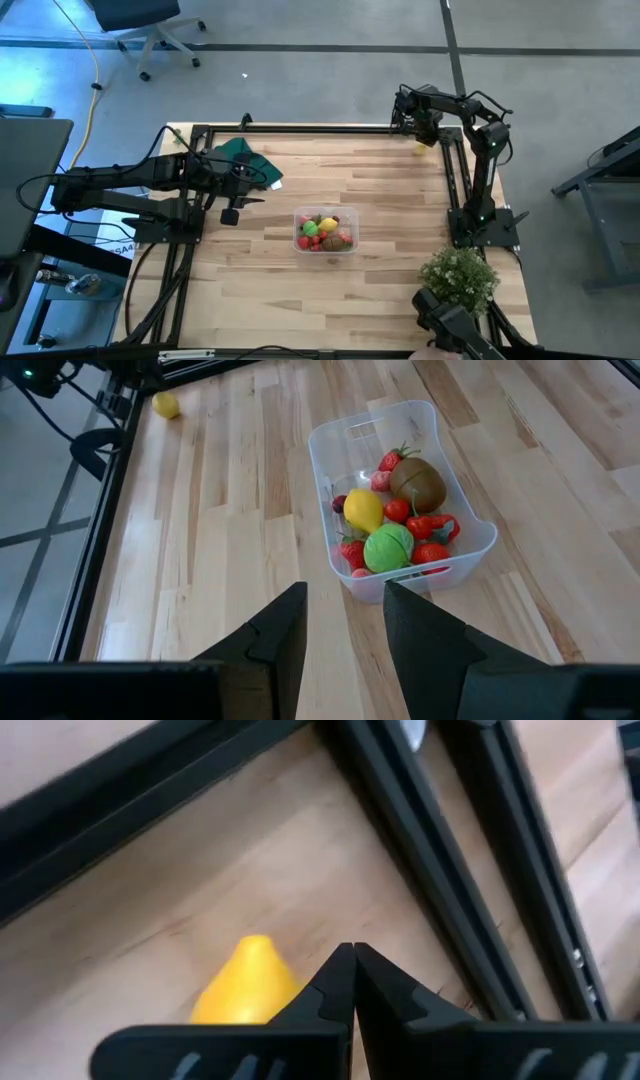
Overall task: Pick and placing Produce into tupperware
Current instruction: Put the yellow lemon into the transparent bin
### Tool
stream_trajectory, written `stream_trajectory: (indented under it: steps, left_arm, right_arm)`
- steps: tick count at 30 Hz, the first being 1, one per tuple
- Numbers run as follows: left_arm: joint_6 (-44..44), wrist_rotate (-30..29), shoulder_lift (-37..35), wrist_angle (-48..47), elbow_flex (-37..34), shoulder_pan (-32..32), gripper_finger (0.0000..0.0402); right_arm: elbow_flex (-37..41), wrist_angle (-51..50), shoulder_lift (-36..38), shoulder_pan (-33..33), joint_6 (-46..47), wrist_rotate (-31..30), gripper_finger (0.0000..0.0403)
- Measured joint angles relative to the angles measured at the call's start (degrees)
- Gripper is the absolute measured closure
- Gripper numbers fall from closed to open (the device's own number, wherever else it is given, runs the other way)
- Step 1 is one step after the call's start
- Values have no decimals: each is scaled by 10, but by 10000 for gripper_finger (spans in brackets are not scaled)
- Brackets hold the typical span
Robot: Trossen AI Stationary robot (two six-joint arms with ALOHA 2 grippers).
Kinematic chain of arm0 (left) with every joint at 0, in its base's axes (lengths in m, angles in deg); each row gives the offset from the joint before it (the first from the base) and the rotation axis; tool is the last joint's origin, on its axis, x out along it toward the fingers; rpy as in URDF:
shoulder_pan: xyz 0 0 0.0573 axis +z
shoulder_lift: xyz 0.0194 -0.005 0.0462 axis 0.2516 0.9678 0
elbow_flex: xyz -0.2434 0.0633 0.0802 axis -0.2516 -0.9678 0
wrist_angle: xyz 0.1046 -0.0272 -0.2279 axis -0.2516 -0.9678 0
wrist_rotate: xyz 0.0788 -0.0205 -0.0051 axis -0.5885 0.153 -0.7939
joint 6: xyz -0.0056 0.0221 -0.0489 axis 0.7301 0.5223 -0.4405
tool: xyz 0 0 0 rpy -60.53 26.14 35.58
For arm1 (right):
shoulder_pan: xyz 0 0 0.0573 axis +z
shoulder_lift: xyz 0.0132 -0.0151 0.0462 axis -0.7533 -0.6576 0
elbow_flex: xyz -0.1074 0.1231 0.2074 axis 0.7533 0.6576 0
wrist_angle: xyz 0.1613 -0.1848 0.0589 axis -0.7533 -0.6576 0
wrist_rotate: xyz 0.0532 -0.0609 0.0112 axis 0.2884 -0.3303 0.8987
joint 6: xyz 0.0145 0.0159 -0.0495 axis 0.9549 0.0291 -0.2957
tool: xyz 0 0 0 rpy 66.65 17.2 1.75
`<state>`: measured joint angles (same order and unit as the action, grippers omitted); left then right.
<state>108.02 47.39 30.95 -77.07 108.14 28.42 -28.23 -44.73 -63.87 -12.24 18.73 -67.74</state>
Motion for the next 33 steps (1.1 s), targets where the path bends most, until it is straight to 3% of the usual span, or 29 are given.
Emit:
stream_trajectory:
  steps: [9, 22, 33]
  left_arm:
    - [0, 0, 0, 0, 0, 0, 279]
    - [0, 0, 0, 0, 0, 0, 279]
    - [0, 0, 0, 0, 0, 0, 279]
  right_arm:
    - [0, 34, 0, 15, -57, 23, 403]
    - [0, 174, 0, 75, -207, 63, 403]
    - [0, 214, 0, 143, -210, 95, 403]
